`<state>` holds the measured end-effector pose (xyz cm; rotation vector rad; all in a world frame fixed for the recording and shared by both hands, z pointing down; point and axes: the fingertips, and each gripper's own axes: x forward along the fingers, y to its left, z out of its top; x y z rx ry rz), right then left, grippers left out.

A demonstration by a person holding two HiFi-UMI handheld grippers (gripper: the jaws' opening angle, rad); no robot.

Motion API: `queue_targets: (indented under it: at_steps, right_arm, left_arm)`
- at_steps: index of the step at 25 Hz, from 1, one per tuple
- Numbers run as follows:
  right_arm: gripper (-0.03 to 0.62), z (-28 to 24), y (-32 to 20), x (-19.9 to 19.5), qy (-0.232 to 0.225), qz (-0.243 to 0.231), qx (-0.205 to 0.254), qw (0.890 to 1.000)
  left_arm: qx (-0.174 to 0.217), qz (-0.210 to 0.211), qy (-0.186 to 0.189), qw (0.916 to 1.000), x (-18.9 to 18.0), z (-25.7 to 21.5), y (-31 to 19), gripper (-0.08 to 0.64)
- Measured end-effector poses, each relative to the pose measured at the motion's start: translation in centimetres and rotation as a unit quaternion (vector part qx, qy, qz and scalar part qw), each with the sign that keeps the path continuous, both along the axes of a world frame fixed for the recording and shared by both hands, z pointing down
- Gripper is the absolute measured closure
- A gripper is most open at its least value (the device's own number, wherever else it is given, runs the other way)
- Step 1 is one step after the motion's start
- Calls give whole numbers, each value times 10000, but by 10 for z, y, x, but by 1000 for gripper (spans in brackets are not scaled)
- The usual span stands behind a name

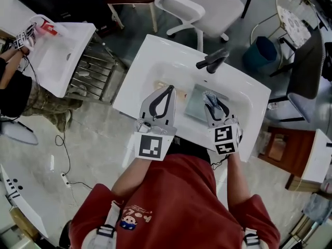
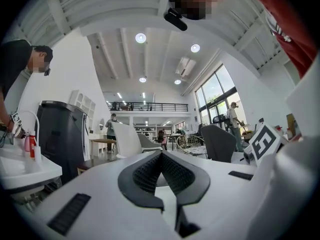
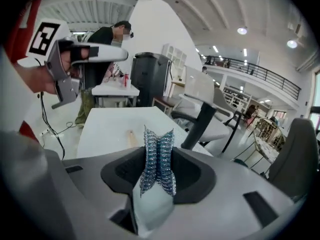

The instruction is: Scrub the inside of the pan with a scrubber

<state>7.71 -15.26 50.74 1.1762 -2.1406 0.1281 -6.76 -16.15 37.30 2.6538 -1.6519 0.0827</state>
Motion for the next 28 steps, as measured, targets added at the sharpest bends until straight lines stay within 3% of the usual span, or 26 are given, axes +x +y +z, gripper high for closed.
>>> queue_targets:
  at_steps: [5, 13, 16, 24, 28]
  right_arm:
    - [420, 66, 6, -17, 655, -747, -910, 9909]
    - [423, 144, 15, -36, 1470, -1813, -1977, 9520]
    - [426, 160, 21, -37, 1573, -2123, -2281, 9371]
    - [425, 187, 29, -49, 1705, -2621, -2729, 9098]
    - [425, 192, 28, -51, 1686, -2712, -2877, 9029]
  left_arm:
    - [-126, -99, 54, 9999, -13, 14, 8, 548]
    - [-390, -294, 137, 9987, -30, 34, 16, 548]
    - [-441, -326, 212, 9983, -31, 37, 20, 548]
    - [-520, -401, 248, 9975, -37, 41, 21, 548]
    - [-516, -448, 242, 9974, -40, 41, 20, 548]
